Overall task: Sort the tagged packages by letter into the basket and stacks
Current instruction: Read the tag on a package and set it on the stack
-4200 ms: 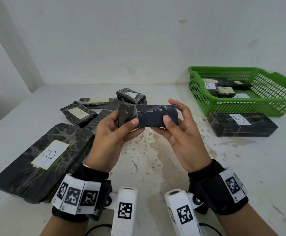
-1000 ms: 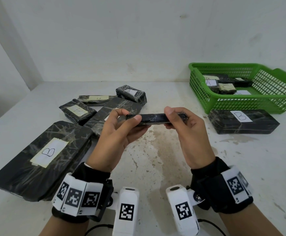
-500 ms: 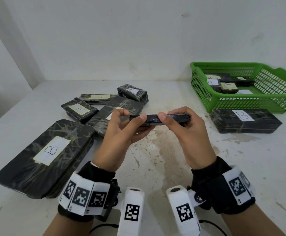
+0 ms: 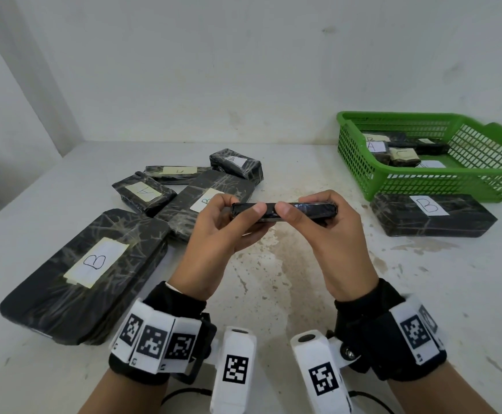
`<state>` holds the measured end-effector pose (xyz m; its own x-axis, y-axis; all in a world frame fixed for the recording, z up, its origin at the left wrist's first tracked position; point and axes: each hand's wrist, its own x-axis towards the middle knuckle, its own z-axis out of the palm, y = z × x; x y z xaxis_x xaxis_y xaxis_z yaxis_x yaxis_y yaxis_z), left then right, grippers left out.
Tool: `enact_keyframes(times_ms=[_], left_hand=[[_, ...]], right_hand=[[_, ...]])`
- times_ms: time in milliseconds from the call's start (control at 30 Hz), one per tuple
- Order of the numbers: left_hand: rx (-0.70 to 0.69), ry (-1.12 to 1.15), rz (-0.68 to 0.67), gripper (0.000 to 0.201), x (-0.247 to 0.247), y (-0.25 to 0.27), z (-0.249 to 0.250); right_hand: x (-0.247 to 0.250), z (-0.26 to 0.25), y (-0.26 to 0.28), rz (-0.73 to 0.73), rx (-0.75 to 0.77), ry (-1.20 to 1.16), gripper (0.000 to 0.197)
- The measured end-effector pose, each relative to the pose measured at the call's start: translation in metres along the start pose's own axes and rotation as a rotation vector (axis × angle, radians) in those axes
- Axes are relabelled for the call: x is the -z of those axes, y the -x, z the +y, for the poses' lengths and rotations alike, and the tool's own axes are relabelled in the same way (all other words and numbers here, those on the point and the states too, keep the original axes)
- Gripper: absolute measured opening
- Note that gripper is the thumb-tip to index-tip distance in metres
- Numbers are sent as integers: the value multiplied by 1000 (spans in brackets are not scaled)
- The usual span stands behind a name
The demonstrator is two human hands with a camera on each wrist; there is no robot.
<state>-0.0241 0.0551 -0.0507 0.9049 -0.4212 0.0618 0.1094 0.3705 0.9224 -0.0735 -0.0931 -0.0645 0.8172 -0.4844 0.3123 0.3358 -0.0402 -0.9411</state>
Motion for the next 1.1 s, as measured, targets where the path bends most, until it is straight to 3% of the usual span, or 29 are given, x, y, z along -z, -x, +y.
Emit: enact_keyframes(times_ms=[200, 300, 400, 500, 667, 867, 967, 1100], left_hand=[[-83, 16, -18, 25, 9, -5, -2], [-103, 18, 12, 25, 10, -5, 0], [-99, 96, 39, 30, 9, -5, 1], [-73, 134, 48, 38, 10, -7, 2], [-40, 164, 50, 32, 13, -8, 4], [11, 293, 23, 51, 13, -10, 11], [27, 304, -7, 43, 12, -8, 11], [57, 216, 0, 47, 12, -7, 8]], right_hand=[[-1, -2, -1, -77, -28, -51, 36], [0, -2, -4, -92, -100, -190, 27], [1, 0, -5, -89, -84, -185, 16], [1, -2, -4, -81, -98, -210, 26], [1, -9, -5, -107, -171, -351, 52], [14, -19, -11, -280, -224, -467, 40], [14, -18, -11, -366, -183, -545, 31], [10, -14, -8, -324, -61, -573, 29]])
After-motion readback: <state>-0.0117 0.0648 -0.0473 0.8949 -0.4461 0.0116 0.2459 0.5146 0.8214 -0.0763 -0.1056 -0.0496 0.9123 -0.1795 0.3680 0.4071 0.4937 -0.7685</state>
